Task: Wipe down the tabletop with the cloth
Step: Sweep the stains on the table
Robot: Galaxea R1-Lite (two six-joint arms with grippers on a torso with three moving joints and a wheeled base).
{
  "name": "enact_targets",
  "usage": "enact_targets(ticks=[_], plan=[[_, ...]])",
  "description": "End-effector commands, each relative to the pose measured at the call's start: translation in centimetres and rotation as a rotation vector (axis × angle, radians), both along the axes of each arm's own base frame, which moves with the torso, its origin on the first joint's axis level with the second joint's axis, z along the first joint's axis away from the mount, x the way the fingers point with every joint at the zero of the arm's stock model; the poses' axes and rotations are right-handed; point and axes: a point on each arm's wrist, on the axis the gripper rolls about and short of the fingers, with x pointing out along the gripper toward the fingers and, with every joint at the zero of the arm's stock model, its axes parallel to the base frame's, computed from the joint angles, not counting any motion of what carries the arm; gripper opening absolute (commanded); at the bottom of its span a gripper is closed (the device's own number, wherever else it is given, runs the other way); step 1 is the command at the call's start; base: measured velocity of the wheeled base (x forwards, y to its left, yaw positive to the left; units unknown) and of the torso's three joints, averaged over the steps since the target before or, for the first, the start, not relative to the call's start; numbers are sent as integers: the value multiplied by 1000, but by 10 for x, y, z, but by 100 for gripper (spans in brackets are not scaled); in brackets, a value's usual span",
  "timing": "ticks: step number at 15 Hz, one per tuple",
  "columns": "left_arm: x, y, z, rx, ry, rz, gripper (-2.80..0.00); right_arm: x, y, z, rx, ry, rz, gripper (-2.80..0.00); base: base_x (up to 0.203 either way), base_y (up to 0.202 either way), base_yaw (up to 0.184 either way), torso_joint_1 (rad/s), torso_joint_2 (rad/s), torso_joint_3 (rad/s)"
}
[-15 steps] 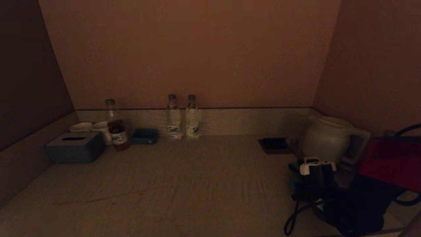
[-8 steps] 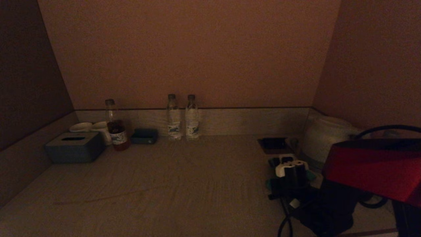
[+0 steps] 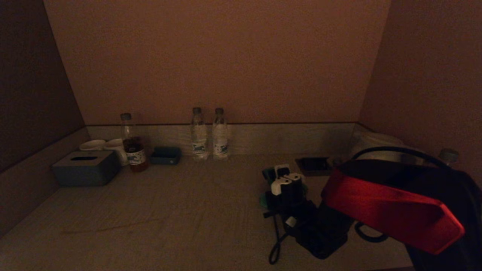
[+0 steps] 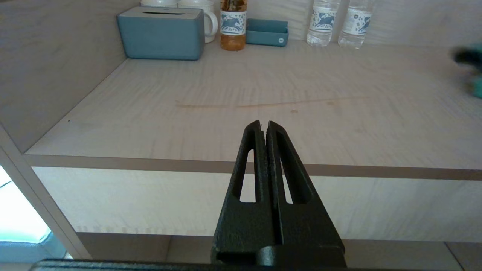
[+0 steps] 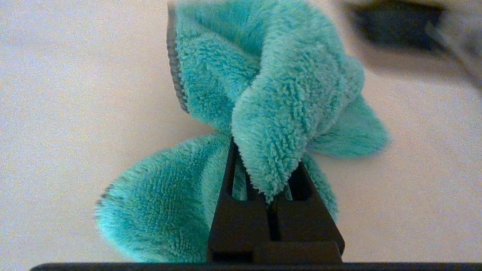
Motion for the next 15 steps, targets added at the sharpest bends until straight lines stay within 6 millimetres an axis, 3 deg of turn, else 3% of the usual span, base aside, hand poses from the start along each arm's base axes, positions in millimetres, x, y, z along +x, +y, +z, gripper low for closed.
enact_targets(ticks=[1,5,10,15], plan=[[0,0,0,-1,-1,1,-280,5,23,-9,-35,55,36,-280,0,0,0,0,0,0],[0,0,0,-1,-1,1,-280,17,54,-4,-50,80,68,-280,0,0,0,0,0,0],[0,0,0,-1,-1,-1,-280,24,63,-4,-54,89,3,-280,0,0,0,0,0,0],[0,0,0,-1,-1,0,-280,33,79,42,91,189,-90,-280,0,0,0,0,0,0]])
